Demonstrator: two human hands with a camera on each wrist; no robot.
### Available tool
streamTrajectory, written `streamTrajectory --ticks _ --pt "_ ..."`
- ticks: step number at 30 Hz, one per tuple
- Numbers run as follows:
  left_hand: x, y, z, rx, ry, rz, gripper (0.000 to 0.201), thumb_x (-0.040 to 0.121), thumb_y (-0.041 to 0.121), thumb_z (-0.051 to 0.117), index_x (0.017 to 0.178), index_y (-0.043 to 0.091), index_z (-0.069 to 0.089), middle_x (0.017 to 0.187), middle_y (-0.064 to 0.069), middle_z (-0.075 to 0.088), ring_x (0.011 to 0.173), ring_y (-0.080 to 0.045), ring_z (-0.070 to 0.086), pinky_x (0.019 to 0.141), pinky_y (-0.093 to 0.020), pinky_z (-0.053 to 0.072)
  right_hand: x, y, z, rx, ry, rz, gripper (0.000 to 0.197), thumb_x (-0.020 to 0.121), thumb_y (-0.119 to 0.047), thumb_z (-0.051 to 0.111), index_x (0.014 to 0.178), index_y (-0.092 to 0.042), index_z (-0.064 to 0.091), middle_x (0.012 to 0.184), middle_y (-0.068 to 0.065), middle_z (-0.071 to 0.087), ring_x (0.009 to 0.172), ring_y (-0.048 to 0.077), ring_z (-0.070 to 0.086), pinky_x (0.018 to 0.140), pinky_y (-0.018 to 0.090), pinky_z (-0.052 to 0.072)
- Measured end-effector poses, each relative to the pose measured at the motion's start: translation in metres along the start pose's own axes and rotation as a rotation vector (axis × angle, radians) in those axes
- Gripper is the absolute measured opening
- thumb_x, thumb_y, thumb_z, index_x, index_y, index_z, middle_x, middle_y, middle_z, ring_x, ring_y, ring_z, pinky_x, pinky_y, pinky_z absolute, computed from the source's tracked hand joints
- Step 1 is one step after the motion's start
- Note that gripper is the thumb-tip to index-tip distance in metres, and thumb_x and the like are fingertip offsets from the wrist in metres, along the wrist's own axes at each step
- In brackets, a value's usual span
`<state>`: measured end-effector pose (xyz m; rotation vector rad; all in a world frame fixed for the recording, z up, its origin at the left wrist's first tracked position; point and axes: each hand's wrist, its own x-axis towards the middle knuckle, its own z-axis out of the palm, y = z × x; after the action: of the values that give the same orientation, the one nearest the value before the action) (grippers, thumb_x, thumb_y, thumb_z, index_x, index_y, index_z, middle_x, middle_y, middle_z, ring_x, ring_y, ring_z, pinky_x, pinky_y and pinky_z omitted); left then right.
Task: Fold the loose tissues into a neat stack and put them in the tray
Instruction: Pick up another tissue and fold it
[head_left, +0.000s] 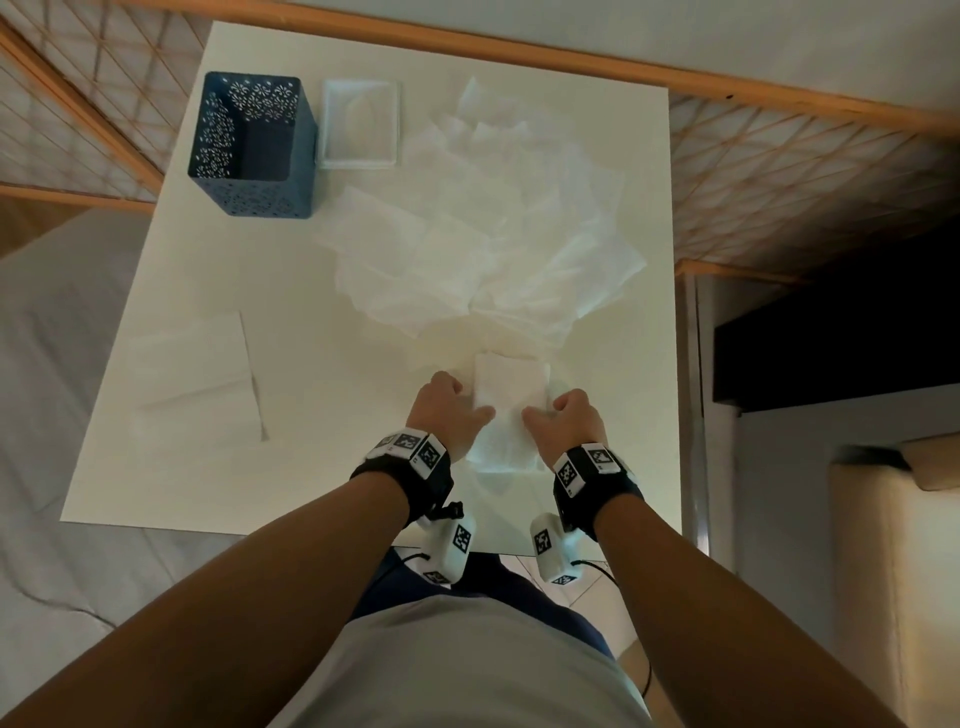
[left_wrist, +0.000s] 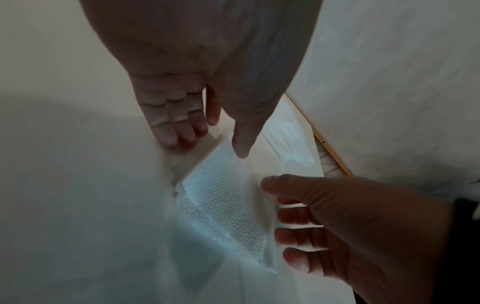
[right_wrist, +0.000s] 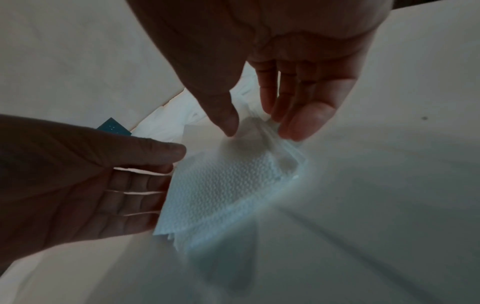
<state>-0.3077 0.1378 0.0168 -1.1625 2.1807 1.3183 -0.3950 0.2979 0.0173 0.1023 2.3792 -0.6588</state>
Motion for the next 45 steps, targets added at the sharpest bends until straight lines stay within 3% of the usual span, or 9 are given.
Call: streamTrajectory --ticks 4,8,14,17,22,27,35,40,45 --pt "-0.003 0.0 0.006 0.03 -0.048 -0.011 0.033 0.091 0.026 0.074 0.116 0.017 0.055 0.106 0.0 0.065 0.097 -0.022 0.064 0.072 -0.029 0.047 -0.003 0.001 0.002 -0.03 -0.035 -0.015 0.036 0.089 -0.038 0.067 0.114 -0.018 0.048 0.097 -0.001 0.061 0.077 0.016 0.059 0.066 0.033 0.05" --pt "-0.007 -0.002 -0.003 -0.012 -0.018 0.01 0.033 0.091 0.027 0.074 0.115 0.019 0.054 0.107 0.002 0.065 0.094 -0.017 0.063 0.072 -0.027 0.048 -0.003 -0.001 -0.001 -0.049 -0.04 -0.025 0.039 0.091 -0.042 0.068 0.115 -0.019 0.05 0.103 0.0 0.063 0.084 0.021 0.062 0.073 0.035 0.051" --pt "-0.01 -0.035 -0.084 -0.058 0.233 0.013 0.022 0.094 0.031 0.07 0.111 0.021 0.061 0.095 0.012 0.063 0.085 -0.007 0.06 0.068 -0.018 0.044 -0.009 -0.007 -0.019 -0.082 0.046 -0.115 0.042 0.093 -0.049 0.067 0.119 -0.019 0.053 0.106 0.0 0.065 0.093 0.023 0.062 0.078 0.033 0.045" --pt "-0.005 -0.073 -0.138 0.093 0.37 -0.052 0.019 0.094 0.03 0.069 0.109 0.02 0.064 0.102 0.004 0.068 0.094 -0.02 0.064 0.082 -0.032 0.052 -0.024 -0.015 -0.024 -0.084 0.042 -0.193 0.027 0.095 -0.044 0.066 0.107 -0.021 0.059 0.093 -0.006 0.066 0.087 0.019 0.064 0.077 0.033 0.047" --pt "-0.002 -0.127 -0.193 0.455 0.3 -0.28 0.06 0.09 0.043 0.077 0.133 0.011 0.05 0.132 -0.014 0.051 0.123 -0.036 0.053 0.097 -0.048 0.051 -0.05 -0.031 -0.013 -0.123 -0.059 -0.317 0.014 0.094 -0.036 0.069 0.089 -0.026 0.06 0.084 -0.01 0.069 0.082 0.012 0.065 0.069 0.03 0.047" --pt "0.004 -0.151 -0.202 0.414 0.315 -0.343 0.075 0.093 0.052 0.07 0.142 0.006 0.037 0.138 -0.016 0.045 0.126 -0.039 0.052 0.097 -0.049 0.05 -0.067 -0.049 0.007 -0.192 -0.124 -0.361 0.013 0.096 -0.035 0.067 0.087 -0.028 0.059 0.079 -0.009 0.069 0.077 0.01 0.065 0.067 0.026 0.047" --pt "0.016 -0.162 -0.21 0.447 0.333 -0.224 0.028 0.099 0.011 0.048 0.127 0.011 0.051 0.119 -0.015 0.042 0.102 -0.042 0.06 0.079 -0.048 0.05 -0.084 -0.068 0.026 -0.215 -0.14 -0.364 0.011 0.097 -0.035 0.063 0.088 -0.03 0.059 0.08 -0.01 0.07 0.078 0.008 0.065 0.071 0.028 0.051" --pt "0.017 -0.154 -0.217 0.442 0.344 -0.147 0.018 0.103 0.018 0.05 0.113 0.011 0.063 0.116 -0.013 0.048 0.099 -0.036 0.059 0.079 -0.044 0.05 -0.088 -0.073 0.028 -0.207 -0.123 -0.333 0.009 0.097 -0.036 0.062 0.091 -0.029 0.06 0.083 -0.01 0.07 0.08 0.008 0.065 0.071 0.027 0.05" --pt "0.009 -0.106 -0.219 0.054 0.254 0.109 0.011 0.1 0.03 0.068 0.093 0.021 0.069 0.098 0.002 0.07 0.094 -0.021 0.066 0.079 -0.031 0.045 -0.088 -0.087 0.018 -0.164 -0.095 -0.36 0.008 0.097 -0.034 0.064 0.093 -0.029 0.062 0.089 -0.012 0.07 0.083 0.007 0.065 0.075 0.025 0.051"
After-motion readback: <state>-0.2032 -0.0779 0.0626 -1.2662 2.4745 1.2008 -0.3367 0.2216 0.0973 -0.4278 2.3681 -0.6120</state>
